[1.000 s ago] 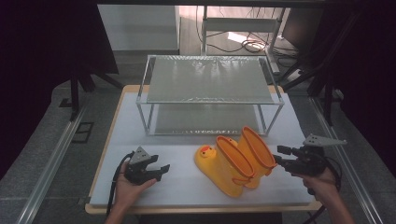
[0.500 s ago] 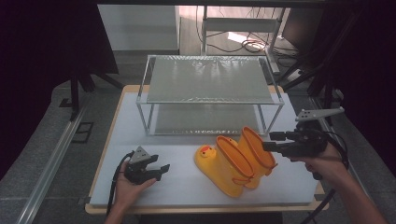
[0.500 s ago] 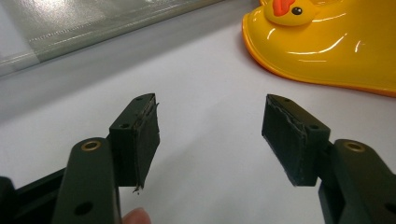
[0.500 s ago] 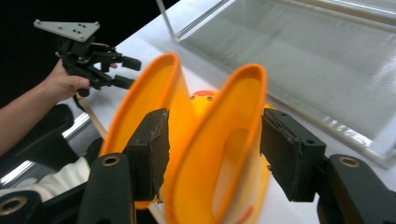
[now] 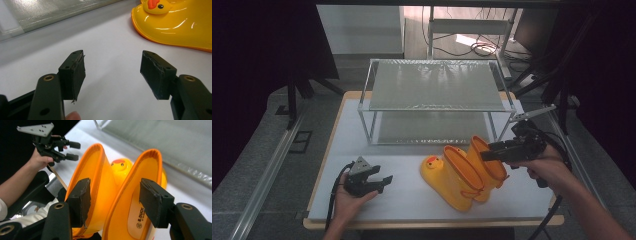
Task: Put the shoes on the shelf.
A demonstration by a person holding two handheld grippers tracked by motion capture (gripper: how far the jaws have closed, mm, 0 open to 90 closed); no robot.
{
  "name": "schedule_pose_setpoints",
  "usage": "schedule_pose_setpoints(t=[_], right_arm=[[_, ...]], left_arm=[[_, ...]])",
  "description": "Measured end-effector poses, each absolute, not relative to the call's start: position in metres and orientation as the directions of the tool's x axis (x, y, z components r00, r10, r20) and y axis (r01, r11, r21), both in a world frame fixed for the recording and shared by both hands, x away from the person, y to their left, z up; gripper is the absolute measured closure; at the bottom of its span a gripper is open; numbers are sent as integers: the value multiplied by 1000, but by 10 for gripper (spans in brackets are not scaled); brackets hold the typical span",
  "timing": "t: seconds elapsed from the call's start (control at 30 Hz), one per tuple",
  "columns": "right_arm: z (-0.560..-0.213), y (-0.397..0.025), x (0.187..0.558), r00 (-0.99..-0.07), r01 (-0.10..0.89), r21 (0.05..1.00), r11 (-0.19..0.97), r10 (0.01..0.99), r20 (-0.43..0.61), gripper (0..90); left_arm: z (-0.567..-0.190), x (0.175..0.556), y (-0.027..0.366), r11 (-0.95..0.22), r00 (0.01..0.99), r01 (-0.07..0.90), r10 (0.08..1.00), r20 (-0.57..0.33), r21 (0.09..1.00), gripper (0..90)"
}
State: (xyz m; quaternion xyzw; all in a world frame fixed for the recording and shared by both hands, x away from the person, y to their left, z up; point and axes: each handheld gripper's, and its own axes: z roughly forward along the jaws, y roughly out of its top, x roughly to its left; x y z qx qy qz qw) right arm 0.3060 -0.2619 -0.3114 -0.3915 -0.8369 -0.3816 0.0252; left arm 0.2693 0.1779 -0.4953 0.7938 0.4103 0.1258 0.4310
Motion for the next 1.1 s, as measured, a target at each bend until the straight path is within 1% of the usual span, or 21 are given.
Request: schedule_pose_setpoints(t=[0.17, 0.5, 0.6, 0.7, 0.83, 1.1], right_arm=[[-315, -252, 308, -676, 703, 578, 414, 640, 365, 399], [-324, -230, 309, -654, 735, 506, 452, 669, 353, 313], [-327, -223, 309, -650, 739, 489, 464, 681, 336, 295], [-332, -218, 309, -644, 747, 463, 477, 692, 326, 296], [-340, -211, 311, -638, 756, 430, 494, 704, 312, 315], [-344, -206, 314, -628, 764, 402, 506, 725, 282, 432]], left_arm=[[-495, 269, 178, -291, 632, 543, 759, -155, 788, 362], [-495, 269, 178, -292, 632, 543, 760, -154, 788, 362], [-496, 269, 178, -295, 633, 543, 759, -152, 786, 362], [-496, 269, 178, -298, 634, 542, 759, -149, 786, 362], [-496, 270, 178, -299, 634, 542, 759, -149, 785, 362], [-497, 270, 178, -299, 632, 544, 760, -148, 784, 362]])
